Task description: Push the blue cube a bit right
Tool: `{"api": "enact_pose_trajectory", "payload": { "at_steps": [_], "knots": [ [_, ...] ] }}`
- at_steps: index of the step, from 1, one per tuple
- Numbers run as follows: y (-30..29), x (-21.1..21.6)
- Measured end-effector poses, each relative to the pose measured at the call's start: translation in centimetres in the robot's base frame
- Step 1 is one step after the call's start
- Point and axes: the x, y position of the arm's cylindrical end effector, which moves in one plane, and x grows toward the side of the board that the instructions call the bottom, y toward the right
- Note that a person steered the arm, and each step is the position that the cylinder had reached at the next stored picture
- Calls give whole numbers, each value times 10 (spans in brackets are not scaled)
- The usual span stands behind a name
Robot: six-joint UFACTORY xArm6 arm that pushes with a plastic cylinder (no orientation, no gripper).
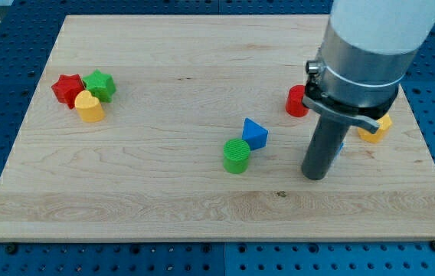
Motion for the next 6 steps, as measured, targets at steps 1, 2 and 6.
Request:
{"api": "enact_pose_trajectory", "payload": {
  "at_steps": [1,2,6],
  "knots": [
    [8,-9],
    [-12,-30],
    [4,-66]
  ]
}}
